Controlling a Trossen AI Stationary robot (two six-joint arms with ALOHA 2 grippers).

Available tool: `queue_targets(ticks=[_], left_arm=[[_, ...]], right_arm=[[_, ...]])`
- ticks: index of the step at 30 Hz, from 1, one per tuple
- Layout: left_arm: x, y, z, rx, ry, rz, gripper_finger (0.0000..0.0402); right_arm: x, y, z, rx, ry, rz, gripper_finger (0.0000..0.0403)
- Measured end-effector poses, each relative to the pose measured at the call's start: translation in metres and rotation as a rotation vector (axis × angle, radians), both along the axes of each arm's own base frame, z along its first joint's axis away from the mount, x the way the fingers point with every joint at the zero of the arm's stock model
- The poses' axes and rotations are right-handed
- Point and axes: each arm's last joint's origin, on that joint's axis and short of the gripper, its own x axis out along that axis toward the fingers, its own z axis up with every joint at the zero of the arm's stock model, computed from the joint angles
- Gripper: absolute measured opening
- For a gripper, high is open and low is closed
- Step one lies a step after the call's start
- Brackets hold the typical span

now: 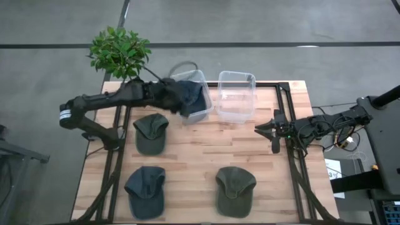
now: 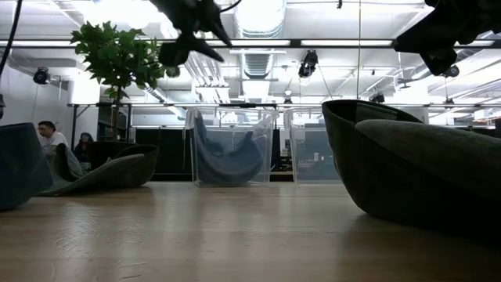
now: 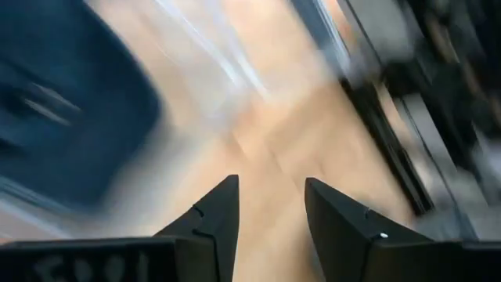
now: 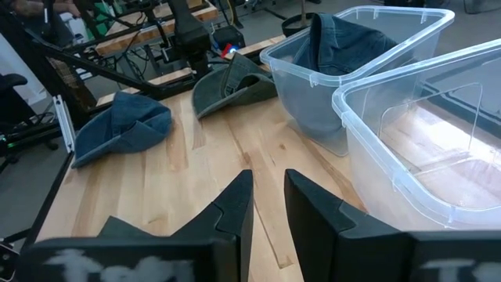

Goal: Pick & Place hat
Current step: Put the blue cap into the left transparent bin

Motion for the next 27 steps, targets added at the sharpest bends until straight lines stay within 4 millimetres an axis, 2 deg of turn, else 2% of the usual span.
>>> queue_targets(ticks=[2,4,8,12,19,27], left_arm=[[-0.002,-0.019,-0.004,-0.080,0.059,-0.093,0.0138],[-0.008,-0.039,-0.010,-0.151,0.163,-0.095,0.0138],[-0.027,-0.068,-0.024,-0.195,0.425,0.052,0.0138],[-0.045,-0.090,-0.030,-0.251,0.605,0.173,0.0138],[-0.058,-0.131,-0.032,-0.423,0.696,0.261,0.0138],[-0.075,-0.173,-0.032,-0.539,0.754,0.354,0.0138]], right_arm=[[0.000,0.000,0.000,0.000,0.000,-0.001,0.0070],[0.000,0.000,0.000,0.000,0.000,0.000,0.0073],[0.000,0.000,0.000,0.000,0.001,0.000,0.0079],[0.000,0.000,0.000,0.000,0.001,0.000,0.0083],[0.000,0.000,0.000,0.000,0.001,0.000,0.0080],[0.000,0.000,0.000,-0.001,0.001,0.000,0.0068]])
